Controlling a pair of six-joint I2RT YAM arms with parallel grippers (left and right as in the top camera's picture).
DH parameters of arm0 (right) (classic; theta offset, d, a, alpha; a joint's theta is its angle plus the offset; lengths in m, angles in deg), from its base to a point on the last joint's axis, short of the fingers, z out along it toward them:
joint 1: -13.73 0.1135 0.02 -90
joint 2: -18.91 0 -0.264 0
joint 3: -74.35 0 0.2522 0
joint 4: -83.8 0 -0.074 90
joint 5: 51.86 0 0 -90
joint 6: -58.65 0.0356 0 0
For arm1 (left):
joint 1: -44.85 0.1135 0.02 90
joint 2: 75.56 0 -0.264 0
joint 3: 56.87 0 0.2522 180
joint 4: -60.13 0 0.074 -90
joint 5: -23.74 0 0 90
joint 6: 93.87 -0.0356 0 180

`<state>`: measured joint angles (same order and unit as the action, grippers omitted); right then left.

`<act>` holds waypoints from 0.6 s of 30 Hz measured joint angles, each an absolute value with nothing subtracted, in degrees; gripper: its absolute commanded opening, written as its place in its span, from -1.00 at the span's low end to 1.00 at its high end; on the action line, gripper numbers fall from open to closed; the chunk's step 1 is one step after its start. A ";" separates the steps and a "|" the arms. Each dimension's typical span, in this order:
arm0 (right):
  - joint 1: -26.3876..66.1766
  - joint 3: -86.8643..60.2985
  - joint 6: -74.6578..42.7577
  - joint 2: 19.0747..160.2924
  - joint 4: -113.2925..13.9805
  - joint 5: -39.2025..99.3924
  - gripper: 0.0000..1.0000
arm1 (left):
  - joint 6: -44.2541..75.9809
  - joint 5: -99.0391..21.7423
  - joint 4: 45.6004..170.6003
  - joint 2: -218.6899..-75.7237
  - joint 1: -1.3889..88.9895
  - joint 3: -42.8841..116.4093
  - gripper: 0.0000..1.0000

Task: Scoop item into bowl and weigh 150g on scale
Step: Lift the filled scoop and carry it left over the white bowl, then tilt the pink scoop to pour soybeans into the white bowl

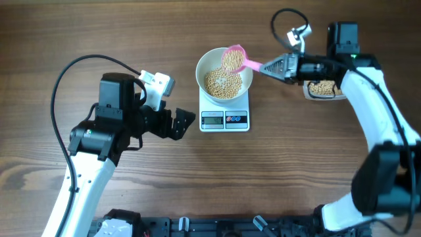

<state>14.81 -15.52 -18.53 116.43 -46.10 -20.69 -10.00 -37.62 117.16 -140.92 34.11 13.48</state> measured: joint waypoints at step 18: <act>27.27 -15.52 -31.73 109.28 -51.66 11.02 -0.91 | -10.00 -37.62 117.16 -140.92 34.11 13.48 1.00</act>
<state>27.27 -15.52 -31.73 109.28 -51.66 11.02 -10.00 -37.62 117.16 -140.92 34.11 13.48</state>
